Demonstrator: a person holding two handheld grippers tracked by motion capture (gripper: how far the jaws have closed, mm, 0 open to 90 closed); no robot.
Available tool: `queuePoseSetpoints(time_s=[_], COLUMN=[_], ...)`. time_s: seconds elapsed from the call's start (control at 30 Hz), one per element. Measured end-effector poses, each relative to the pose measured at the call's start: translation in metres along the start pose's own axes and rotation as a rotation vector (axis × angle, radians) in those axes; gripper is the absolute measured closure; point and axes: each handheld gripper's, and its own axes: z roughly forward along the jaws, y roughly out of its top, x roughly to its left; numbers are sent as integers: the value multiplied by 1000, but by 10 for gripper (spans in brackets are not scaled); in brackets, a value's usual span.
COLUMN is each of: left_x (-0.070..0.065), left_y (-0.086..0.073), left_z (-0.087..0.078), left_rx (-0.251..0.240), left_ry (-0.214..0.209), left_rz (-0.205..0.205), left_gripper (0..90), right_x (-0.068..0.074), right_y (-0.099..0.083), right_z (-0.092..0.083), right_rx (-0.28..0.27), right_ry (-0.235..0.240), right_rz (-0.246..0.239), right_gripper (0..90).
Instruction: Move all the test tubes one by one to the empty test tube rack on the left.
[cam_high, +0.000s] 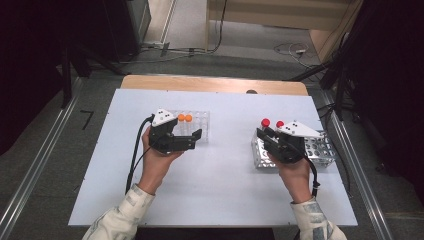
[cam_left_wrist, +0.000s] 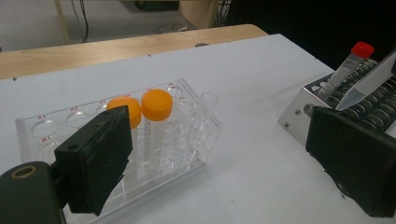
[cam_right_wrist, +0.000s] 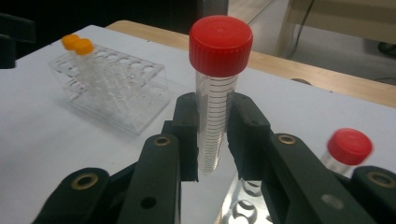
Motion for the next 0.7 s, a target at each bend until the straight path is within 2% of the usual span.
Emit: queuePoseSetpoints(time_s=[0.33,0.37,0.6,0.7], left_x=[-3,-4,-7,-10], left_y=[0,0,-1,-1], left_z=[-1,-1,0,-2], left_rx=[-4,0,5,-14], left_ry=[-24,-28,-38,-47], left_rz=[2,6,9,17], left_gripper=[80,80,81,113], right_x=[26,33,57,67], right_y=[2,2,1,0], right_z=[20,26,48,58], right_rx=[45,59,98,117], right_ry=[81,99,156,184], right_rz=[-34,-43,-61,-65], right_gripper=[713,713,713,712])
